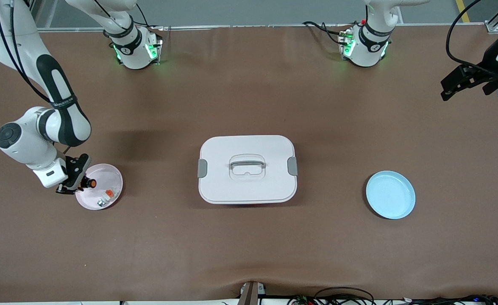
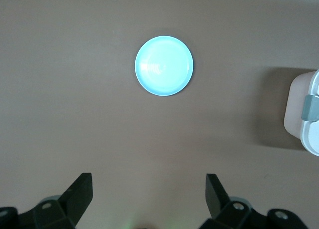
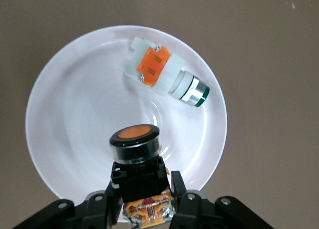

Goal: Transfer orange switch to right arm and place
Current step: 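Lower the switch onto the white plate and open the right gripper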

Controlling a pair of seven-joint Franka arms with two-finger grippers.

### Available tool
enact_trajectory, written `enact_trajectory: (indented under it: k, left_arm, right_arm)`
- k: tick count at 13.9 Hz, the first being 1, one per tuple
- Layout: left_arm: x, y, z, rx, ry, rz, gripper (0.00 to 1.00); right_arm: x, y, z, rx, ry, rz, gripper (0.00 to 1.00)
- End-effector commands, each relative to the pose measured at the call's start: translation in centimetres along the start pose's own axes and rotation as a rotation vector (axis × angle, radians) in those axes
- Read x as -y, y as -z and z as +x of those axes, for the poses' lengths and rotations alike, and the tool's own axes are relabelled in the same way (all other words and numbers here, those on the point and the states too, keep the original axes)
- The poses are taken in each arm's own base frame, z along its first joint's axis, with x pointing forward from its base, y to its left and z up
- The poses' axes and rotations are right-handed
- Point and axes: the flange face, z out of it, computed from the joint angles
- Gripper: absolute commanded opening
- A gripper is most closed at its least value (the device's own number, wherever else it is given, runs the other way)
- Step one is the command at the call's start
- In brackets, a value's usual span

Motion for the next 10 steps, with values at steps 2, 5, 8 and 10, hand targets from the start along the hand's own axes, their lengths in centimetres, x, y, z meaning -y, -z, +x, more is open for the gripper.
enact_trajectory:
  k: [2,5,8,10]
  left_arm:
    - [0.3,0.7,-0.5,0.004,-0.016,0.010,1.00]
    - [0.2,0.6,-0.9,0.031,-0.022,0.013,1.00]
    - [0.2,0.6,-1.0,0.033,-0.020,0.020,1.00]
    - [0.0,0.7,-1.1,0.032,-0.023,0.018,1.00]
  right_arm:
    - [1.6,-1.5,-0.7,0.001,-0.001,-0.023,0.00]
    - [2.0,-1.8,-1.1,0.001,-0.023,-0.013,0.00]
    - [2.5,-2.2,-1.3,0.002,-0.030,-0.004,0.00]
    - [2.6,-2.5,-1.1,0.002,-0.029,0.001,0.00]
